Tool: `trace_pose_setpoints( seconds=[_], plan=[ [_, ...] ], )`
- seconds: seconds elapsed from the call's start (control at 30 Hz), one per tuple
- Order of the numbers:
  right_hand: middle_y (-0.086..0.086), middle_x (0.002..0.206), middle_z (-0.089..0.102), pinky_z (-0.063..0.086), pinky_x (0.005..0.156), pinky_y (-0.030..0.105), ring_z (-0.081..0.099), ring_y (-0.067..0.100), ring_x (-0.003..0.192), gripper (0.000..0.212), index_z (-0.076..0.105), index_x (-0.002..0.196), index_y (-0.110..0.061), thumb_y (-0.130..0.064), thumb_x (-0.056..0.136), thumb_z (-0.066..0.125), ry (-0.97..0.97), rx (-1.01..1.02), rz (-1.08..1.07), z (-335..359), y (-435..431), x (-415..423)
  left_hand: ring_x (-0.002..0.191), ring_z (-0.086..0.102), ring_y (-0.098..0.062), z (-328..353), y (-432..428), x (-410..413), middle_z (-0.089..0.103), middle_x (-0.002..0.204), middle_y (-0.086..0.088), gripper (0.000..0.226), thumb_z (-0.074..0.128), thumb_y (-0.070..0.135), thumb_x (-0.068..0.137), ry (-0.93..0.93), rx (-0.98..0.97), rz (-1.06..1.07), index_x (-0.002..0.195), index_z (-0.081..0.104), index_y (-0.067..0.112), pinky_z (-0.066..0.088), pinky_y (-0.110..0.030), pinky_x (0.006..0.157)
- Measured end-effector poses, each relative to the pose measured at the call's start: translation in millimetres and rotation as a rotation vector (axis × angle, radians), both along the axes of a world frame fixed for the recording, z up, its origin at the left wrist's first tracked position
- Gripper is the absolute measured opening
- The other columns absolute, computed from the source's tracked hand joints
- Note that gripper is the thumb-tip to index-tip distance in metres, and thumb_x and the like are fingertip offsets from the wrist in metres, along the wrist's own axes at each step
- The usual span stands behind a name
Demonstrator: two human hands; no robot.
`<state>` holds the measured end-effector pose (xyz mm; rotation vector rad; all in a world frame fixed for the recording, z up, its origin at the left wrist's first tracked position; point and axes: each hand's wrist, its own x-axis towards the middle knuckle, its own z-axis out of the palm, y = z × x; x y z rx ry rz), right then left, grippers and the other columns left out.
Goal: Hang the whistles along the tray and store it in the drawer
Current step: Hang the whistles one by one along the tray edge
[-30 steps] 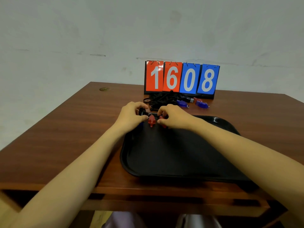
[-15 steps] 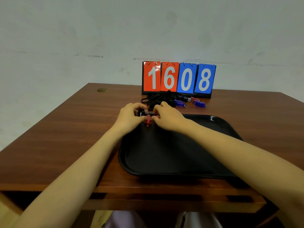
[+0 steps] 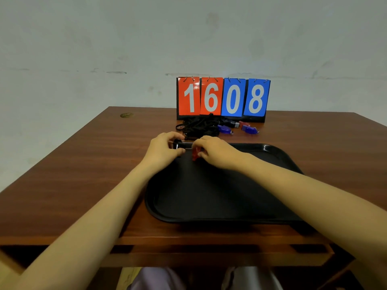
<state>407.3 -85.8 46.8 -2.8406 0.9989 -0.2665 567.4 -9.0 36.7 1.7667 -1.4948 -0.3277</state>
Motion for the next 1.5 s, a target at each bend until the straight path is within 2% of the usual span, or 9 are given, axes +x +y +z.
trace_pose_setpoints(
  seconds=[0.1, 0.27, 0.47, 0.63, 0.83, 0.97, 1.1, 1.27, 1.5],
  plan=[
    [0.004, 0.129, 0.053, 0.046, 0.098, 0.033, 0.052, 0.021, 0.117, 0.036, 0.051, 0.129, -0.018, -0.012, 0.093, 0.054, 0.033, 0.014, -0.008, 1, -7, -20, 0.094, 0.056, -0.014, 6, -4, -9, 0.060, 0.111, -0.002, 0.036, 0.072, 0.020, 0.080, 0.024, 0.037, -0.030, 0.114, 0.063, 0.026, 0.041, -0.026, 0.081],
    [0.003, 0.130, 0.053, 0.045, 0.100, 0.032, 0.051, 0.019, 0.119, 0.037, 0.051, 0.127, -0.019, -0.011, 0.091, 0.057, 0.004, 0.050, -0.013, -1, -14, -36, 0.106, 0.056, -0.017, 16, -14, -24, 0.059, 0.117, -0.003, 0.037, 0.072, 0.023, 0.080, -0.051, 0.090, -0.058, 0.116, 0.062, 0.024, 0.042, -0.026, 0.086],
    [0.003, 0.132, 0.050, 0.044, 0.100, 0.032, 0.049, 0.019, 0.120, 0.041, 0.049, 0.130, -0.019, -0.012, 0.091, 0.055, -0.026, 0.067, 0.004, -2, -13, -30, 0.096, 0.053, -0.010, 15, -20, -28, 0.061, 0.119, -0.004, 0.036, 0.073, 0.018, 0.080, -0.059, 0.134, -0.068, 0.114, 0.063, 0.021, 0.040, -0.022, 0.081],
    [0.000, 0.127, 0.054, 0.047, 0.097, 0.032, 0.052, 0.014, 0.114, 0.043, 0.050, 0.131, -0.021, -0.017, 0.088, 0.056, -0.134, 0.062, 0.008, 2, -9, -21, 0.095, 0.056, -0.012, 6, -18, -25, 0.061, 0.115, -0.003, 0.036, 0.073, 0.020, 0.079, -0.096, 0.124, -0.066, 0.114, 0.063, 0.023, 0.042, -0.024, 0.083],
    [0.002, 0.122, 0.057, 0.049, 0.094, 0.033, 0.055, 0.016, 0.109, 0.036, 0.054, 0.125, -0.019, -0.025, 0.090, 0.057, -0.085, 0.054, -0.004, 5, -9, -19, 0.089, 0.048, -0.008, 5, -16, -28, 0.051, 0.103, 0.005, 0.033, 0.065, 0.016, 0.084, -0.194, 0.064, -0.090, 0.117, 0.064, 0.020, 0.039, -0.021, 0.081],
    [0.001, 0.123, 0.057, 0.048, 0.091, 0.029, 0.055, 0.015, 0.109, 0.040, 0.054, 0.126, -0.019, -0.037, 0.090, 0.058, -0.047, 0.056, -0.010, 7, -11, -25, 0.089, 0.051, -0.010, 6, -18, -30, 0.056, 0.115, -0.004, 0.034, 0.069, 0.020, 0.081, -0.209, 0.076, -0.101, 0.115, 0.065, 0.019, 0.042, -0.022, 0.082],
    [0.001, 0.131, 0.050, 0.046, 0.095, 0.029, 0.049, 0.016, 0.118, 0.050, 0.050, 0.130, -0.022, -0.043, 0.086, 0.062, -0.020, 0.082, -0.011, 8, -11, -33, 0.092, 0.052, -0.012, 6, -18, -32, 0.059, 0.115, -0.004, 0.037, 0.070, 0.019, 0.081, -0.209, 0.087, -0.090, 0.117, 0.064, 0.017, 0.043, -0.024, 0.085],
    [0.004, 0.134, 0.049, 0.042, 0.096, 0.029, 0.048, 0.021, 0.123, 0.048, 0.049, 0.132, -0.022, -0.030, 0.088, 0.064, 0.010, 0.133, -0.036, 10, -11, -36, 0.090, 0.051, -0.012, 5, -17, -30, 0.051, 0.105, 0.001, 0.034, 0.071, 0.020, 0.080, -0.219, 0.086, -0.054, 0.113, 0.065, 0.022, 0.044, -0.026, 0.084],
    [0.005, 0.139, 0.045, 0.039, 0.099, 0.029, 0.044, 0.022, 0.127, 0.054, 0.042, 0.138, -0.023, -0.025, 0.089, 0.063, -0.002, 0.169, -0.036, 11, -6, -22, 0.091, 0.052, -0.015, 4, -12, -25, 0.051, 0.106, -0.001, 0.034, 0.069, 0.018, 0.078, -0.189, 0.083, -0.015, 0.111, 0.065, 0.025, 0.043, -0.026, 0.080]
  ],
)
